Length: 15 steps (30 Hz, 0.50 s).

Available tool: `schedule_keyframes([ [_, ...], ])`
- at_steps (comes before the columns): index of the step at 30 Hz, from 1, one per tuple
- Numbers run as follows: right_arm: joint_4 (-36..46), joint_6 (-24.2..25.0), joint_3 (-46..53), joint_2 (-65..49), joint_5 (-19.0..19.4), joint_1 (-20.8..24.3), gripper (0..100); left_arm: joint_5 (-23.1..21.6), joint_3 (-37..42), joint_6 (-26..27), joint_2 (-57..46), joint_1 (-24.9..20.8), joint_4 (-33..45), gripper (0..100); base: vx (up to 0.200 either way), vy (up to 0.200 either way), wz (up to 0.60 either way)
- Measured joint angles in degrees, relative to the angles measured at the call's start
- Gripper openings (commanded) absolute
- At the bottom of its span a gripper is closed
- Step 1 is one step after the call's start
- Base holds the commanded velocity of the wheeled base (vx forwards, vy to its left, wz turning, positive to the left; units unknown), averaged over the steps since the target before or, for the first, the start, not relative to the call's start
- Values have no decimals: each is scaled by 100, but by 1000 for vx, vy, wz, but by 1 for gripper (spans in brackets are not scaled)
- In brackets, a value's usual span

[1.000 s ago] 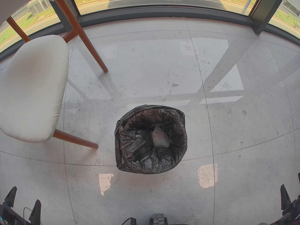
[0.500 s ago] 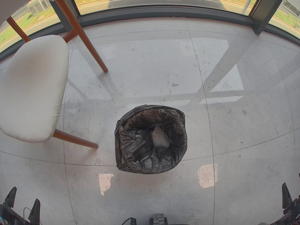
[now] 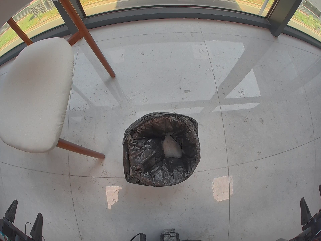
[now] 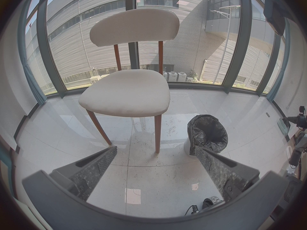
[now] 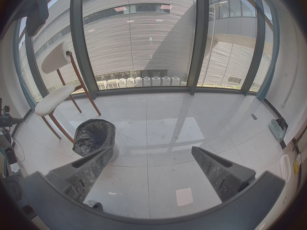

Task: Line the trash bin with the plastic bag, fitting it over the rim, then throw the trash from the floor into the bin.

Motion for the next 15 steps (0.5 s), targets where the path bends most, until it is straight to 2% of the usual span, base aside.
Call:
schedule_keyframes([
  [15,2,-6,5,1,-9,0,100,2,0,0,4,0,0,100,0,0,0],
])
